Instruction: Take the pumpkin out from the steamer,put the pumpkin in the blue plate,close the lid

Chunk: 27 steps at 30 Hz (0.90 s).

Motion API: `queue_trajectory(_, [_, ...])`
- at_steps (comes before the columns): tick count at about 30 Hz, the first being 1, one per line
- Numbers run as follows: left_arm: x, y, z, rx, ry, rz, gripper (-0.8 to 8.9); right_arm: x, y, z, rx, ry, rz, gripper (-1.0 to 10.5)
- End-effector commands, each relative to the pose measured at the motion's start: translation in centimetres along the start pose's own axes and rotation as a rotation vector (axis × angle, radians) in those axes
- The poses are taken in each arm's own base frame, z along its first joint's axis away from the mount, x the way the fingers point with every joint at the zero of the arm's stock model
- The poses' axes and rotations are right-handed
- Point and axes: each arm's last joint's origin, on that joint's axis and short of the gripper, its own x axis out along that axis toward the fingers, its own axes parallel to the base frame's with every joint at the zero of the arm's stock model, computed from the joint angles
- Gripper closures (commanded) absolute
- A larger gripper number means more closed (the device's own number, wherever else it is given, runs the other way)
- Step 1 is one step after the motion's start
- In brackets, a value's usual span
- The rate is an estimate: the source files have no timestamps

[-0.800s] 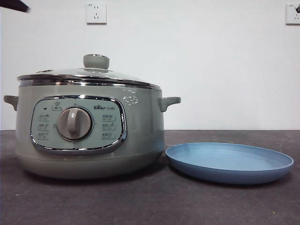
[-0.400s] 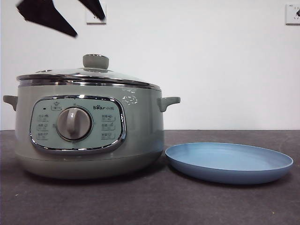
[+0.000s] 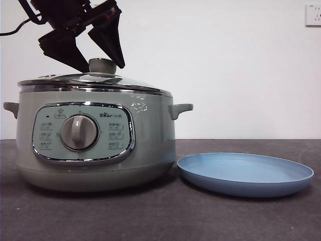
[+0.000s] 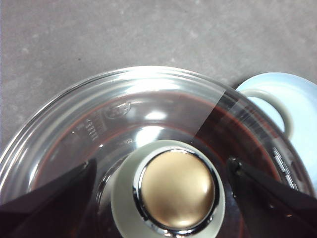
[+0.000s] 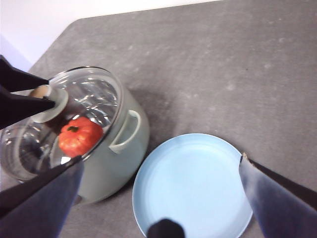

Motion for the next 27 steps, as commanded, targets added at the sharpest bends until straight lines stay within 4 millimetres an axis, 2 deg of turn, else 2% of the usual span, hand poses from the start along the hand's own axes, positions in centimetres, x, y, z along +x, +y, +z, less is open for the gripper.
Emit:
queue_trajectory(1, [0.1,-0.1,0.2,0.038,-0.007,-0.005,3.78,0.0,0.0,0.0,-0.008,-0.002,-0.017,3.6])
queue_trajectory(3, [0.1,-0.1,0.1,0.039,-0.005,-0.005,4.22,0.0,0.0,0.0,-0.008,0.000,-0.017,3.6])
queue_trajectory(6, [0.1,-0.2,0.1,0.045,0.001,-0.016,6.03,0.0,0.0,0.0,-0.006,0.003,-0.017,3.6])
queue_trajectory(12, [0.0,-0.2,-0.2,0.085,0.023,-0.022,8.12,0.0,0.0,0.0,-0.006,0.003,-0.017,3.6])
queue_trajectory(21, [-0.4,-0.2,0.3,0.088,0.010,-0.013,8.22,0.0,0.0,0.0,-0.006,0.003,-0.017,3.6])
queue_trajectory(27, [-3.1,-0.5,2.2,0.102,-0.088,-0.003,8.22,0.0,0.0,0.0,-0.007,0.000,-0.016,3.6])
